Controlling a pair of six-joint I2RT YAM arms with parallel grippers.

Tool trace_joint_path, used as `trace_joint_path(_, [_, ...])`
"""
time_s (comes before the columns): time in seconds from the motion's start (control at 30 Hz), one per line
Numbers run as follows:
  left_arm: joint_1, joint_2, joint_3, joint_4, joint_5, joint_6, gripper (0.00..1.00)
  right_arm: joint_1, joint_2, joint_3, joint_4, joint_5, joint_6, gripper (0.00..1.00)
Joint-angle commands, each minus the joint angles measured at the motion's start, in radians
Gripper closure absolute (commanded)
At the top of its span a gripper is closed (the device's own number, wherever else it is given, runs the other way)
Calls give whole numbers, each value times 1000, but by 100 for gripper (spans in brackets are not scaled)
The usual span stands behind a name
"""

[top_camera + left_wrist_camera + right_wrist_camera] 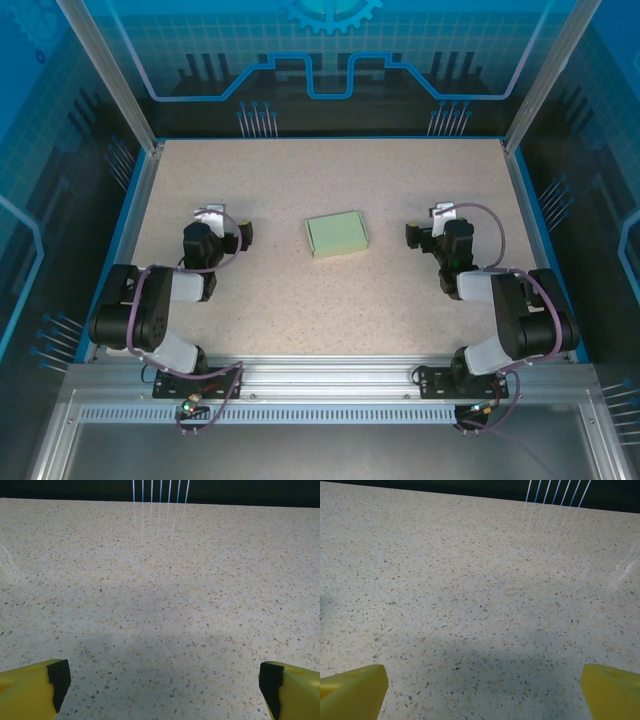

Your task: Fold the paper box

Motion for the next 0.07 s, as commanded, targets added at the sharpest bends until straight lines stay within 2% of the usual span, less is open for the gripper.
trace_joint_path(0.0, [7,3,-5,39,29,-18,1,-11,8,-2,41,-11,-12,0])
trace_joint_path(0.03, [7,4,-4,39,30,-18,1,-12,8,-1,41,-12,-12,0])
